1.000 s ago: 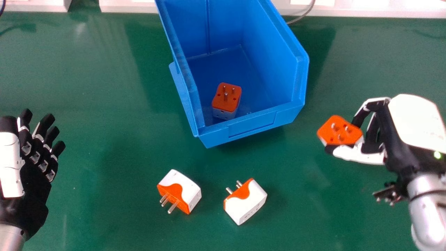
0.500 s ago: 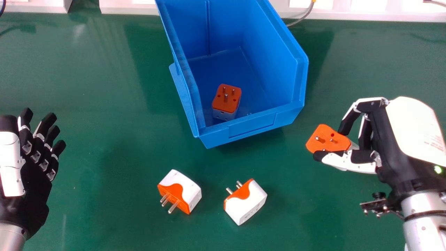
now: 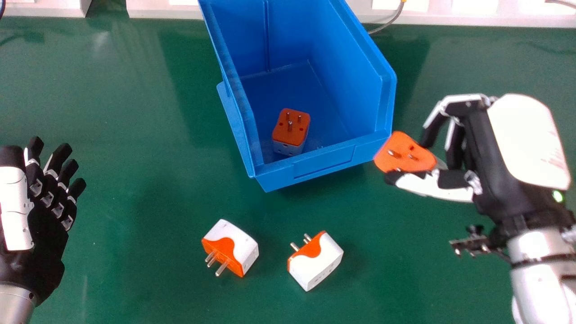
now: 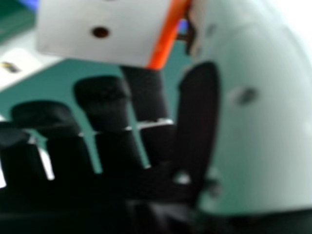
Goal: Pick all objects and put in blue box
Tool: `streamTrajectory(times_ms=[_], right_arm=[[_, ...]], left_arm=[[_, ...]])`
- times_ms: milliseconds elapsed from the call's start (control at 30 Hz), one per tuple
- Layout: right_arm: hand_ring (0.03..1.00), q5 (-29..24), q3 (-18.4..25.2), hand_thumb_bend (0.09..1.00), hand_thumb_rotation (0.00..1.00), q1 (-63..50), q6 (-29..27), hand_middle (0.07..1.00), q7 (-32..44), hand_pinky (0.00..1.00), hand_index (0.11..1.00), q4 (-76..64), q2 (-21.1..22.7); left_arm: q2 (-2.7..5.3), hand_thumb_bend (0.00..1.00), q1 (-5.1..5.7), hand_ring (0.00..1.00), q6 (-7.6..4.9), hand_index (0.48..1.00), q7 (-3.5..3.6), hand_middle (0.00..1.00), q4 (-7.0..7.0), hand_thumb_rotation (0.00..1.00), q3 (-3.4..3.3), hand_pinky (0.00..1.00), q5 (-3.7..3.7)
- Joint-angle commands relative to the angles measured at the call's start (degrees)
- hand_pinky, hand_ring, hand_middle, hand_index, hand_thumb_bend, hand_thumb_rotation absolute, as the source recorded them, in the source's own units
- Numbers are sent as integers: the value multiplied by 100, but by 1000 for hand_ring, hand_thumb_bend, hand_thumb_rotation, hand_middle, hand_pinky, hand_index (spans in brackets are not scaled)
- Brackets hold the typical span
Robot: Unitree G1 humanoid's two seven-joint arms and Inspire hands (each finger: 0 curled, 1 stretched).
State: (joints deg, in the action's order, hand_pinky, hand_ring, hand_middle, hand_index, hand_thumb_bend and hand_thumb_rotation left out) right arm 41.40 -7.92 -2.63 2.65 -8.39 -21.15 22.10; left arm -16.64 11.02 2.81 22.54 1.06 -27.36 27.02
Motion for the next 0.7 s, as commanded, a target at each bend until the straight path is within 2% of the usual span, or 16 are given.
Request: streamTrajectory(times_ms=[0,67,200,300,333,433,467,567,667], right_arm=[[71,49,-39,259,279,366,-96,116,55,42,169,-91,-100],[69,58,-121,261,249,656,-94,114,116,41,166,7,-200],[72,151,-320,269,234,1257,-33,118,164,42,180,309,-460],[90,181,-441,266,212,1699,-71,143,128,56,208,685,-637],[97,169,-469,267,209,1852,-89,155,106,61,231,859,-690],[179,193,-560,276,259,2428,-149,265,-42,116,373,1514,-847],[177,212,-590,280,260,2647,-245,257,-190,115,362,1811,-888],[128,278,-701,276,264,3321,-292,193,-551,80,251,2724,-1080],[106,316,-822,252,322,3926,-250,170,-691,65,215,3552,-1182]], left_arm=[[-26,857,-25,1000,-32,989,3,987,-70,972,-14,1000,13],[-30,861,-34,1000,-46,992,-4,990,-58,976,3,1000,-7],[-18,864,-65,1000,-80,994,37,993,-14,967,15,1000,17],[-16,858,-83,1000,-120,995,40,996,18,974,28,1000,-11],[-18,858,-85,1000,-132,995,41,996,23,974,35,1000,-23],[-6,855,-82,1000,-154,998,30,998,24,975,44,1000,-29],[-1,855,-80,1000,-153,996,29,997,18,975,47,1000,-21],[-10,860,-73,1000,-149,995,31,997,17,978,55,1000,-16],[-12,856,-67,1000,-153,997,40,998,6,977,63,1000,1]])
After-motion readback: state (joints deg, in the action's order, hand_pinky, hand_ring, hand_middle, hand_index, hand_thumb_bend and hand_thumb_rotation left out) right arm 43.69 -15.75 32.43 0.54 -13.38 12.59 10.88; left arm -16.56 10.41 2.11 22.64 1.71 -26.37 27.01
